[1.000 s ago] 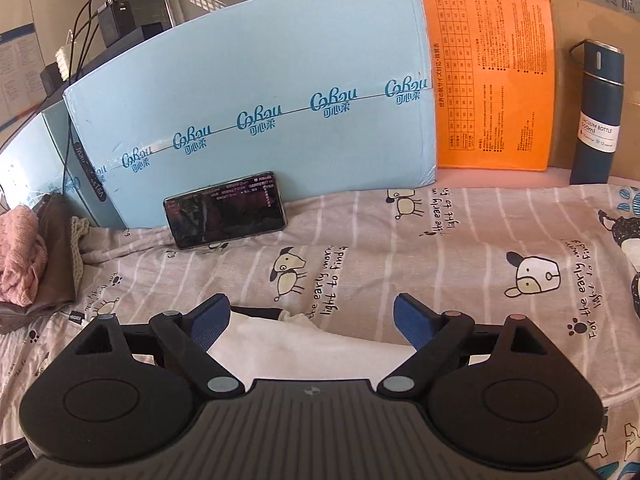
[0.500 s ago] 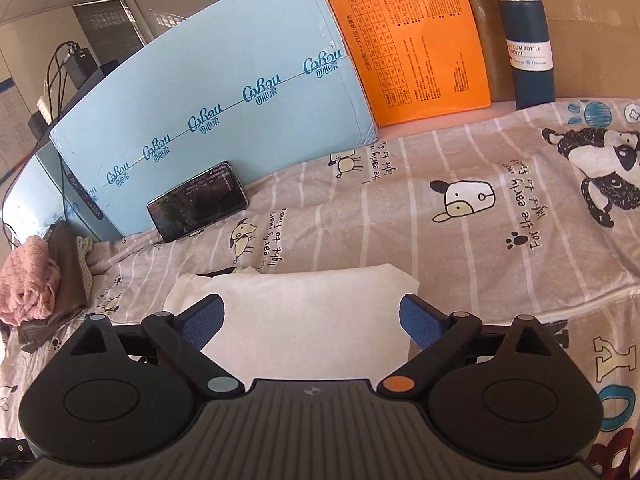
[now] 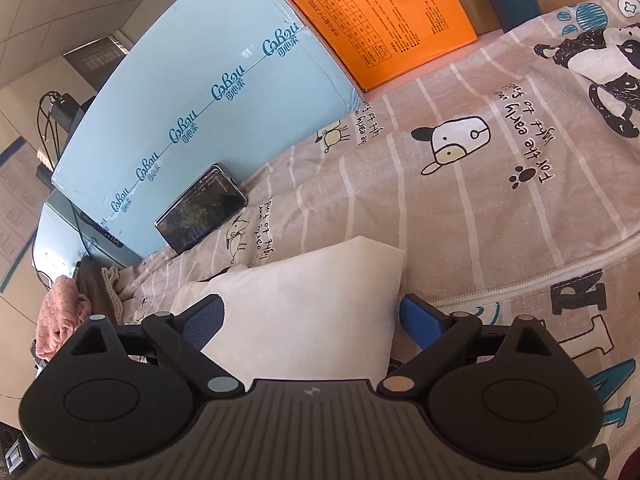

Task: Fold clothes
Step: 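Pinch the white shirt edge with the right gripper and lift it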

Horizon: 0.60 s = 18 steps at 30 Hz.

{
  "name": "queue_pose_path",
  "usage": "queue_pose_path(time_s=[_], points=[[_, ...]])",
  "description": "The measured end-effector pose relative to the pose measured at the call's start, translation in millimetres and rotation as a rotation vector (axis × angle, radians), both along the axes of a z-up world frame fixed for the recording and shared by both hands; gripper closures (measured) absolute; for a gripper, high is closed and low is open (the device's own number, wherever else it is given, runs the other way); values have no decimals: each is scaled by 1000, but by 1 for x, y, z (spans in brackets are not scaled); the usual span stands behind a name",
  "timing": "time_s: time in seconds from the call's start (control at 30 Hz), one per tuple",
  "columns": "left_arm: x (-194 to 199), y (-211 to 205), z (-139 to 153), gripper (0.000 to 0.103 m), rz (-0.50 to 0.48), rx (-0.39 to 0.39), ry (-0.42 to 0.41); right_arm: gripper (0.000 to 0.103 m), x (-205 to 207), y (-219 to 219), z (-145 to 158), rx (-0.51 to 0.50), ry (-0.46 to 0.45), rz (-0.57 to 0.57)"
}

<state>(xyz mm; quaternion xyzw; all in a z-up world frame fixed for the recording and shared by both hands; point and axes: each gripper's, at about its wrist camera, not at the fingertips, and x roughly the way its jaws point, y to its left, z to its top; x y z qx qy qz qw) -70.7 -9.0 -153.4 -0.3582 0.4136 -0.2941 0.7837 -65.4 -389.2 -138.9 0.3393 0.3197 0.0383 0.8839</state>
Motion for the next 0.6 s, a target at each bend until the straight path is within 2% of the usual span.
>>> queue_pose_path(time_s=[0.17, 0.27, 0.33, 0.4, 0.43, 0.5, 0.53, 0.57, 0.6], points=[[-1, -19, 1, 14, -33, 5, -88, 8, 5, 0, -9, 76, -41, 14], [-1, -31, 2, 13, -57, 25, -152, 10, 7, 3, -11, 85, -64, 26], [1, -37, 1, 14, -59, 67, -182, 16, 7, 9, -11, 57, -77, 45], [1, -42, 1, 17, -55, 105, -212, 35, 6, 18, -11, -13, -84, 52], [0, -43, 1, 22, -50, 123, -228, 40, 6, 22, -12, -53, -88, 48], [-1, -44, 0, 40, -40, 162, -255, 52, 5, 26, -15, -95, -101, 41], [-1, -45, 0, 55, -35, 183, -267, 54, 4, 27, -17, -110, -110, 38], [-2, -45, -1, 66, -31, 204, -278, 59, 3, 28, -19, -114, -119, 39], [-2, -45, -1, 69, -26, 225, -290, 65, 2, 27, -20, -107, -130, 46]])
